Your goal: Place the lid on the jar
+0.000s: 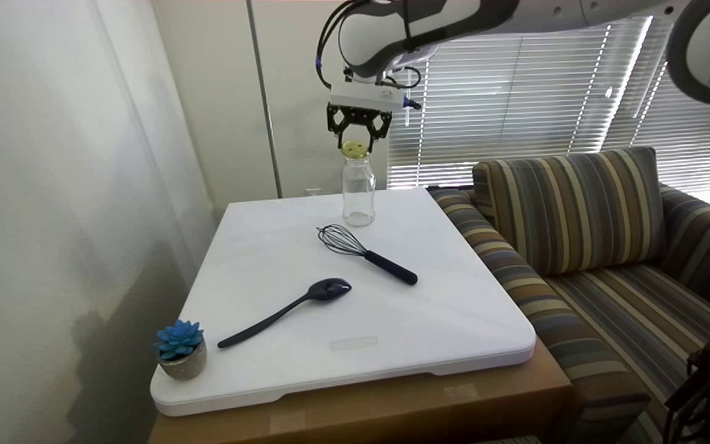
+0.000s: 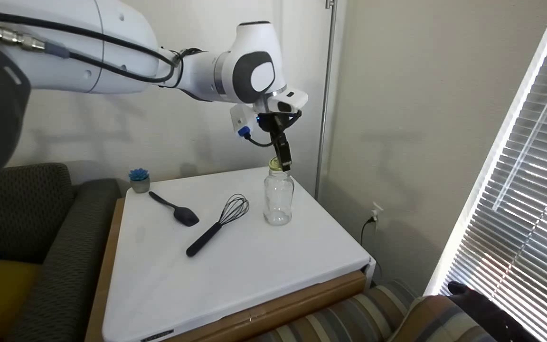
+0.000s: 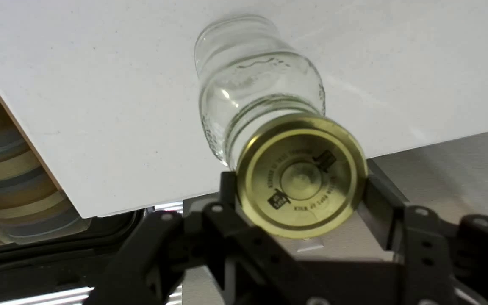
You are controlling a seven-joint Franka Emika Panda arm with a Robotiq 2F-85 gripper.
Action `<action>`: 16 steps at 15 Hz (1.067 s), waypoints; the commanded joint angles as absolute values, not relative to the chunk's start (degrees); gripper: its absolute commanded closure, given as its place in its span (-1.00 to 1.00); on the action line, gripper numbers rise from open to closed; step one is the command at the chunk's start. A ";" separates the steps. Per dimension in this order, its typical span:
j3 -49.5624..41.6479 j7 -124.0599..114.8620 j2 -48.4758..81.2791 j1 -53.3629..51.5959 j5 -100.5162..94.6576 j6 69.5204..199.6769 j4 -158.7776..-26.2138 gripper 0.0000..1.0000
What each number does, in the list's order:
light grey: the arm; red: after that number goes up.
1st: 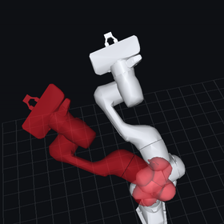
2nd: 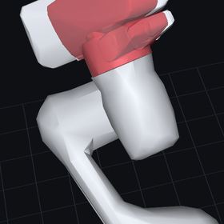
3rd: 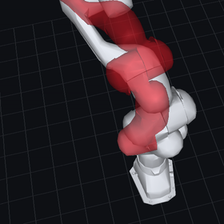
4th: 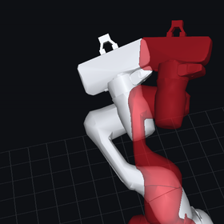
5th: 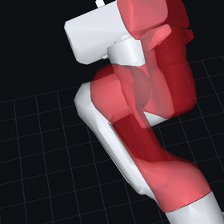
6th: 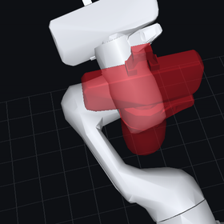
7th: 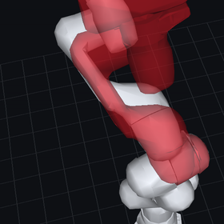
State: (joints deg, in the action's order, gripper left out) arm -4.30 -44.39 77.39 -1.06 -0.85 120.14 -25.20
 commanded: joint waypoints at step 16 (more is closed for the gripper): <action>-4.60 -46.29 77.21 -0.58 -0.87 120.03 -26.88 0.06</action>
State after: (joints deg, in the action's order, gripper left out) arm -4.43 -46.19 77.64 -0.92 -0.85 120.10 -25.63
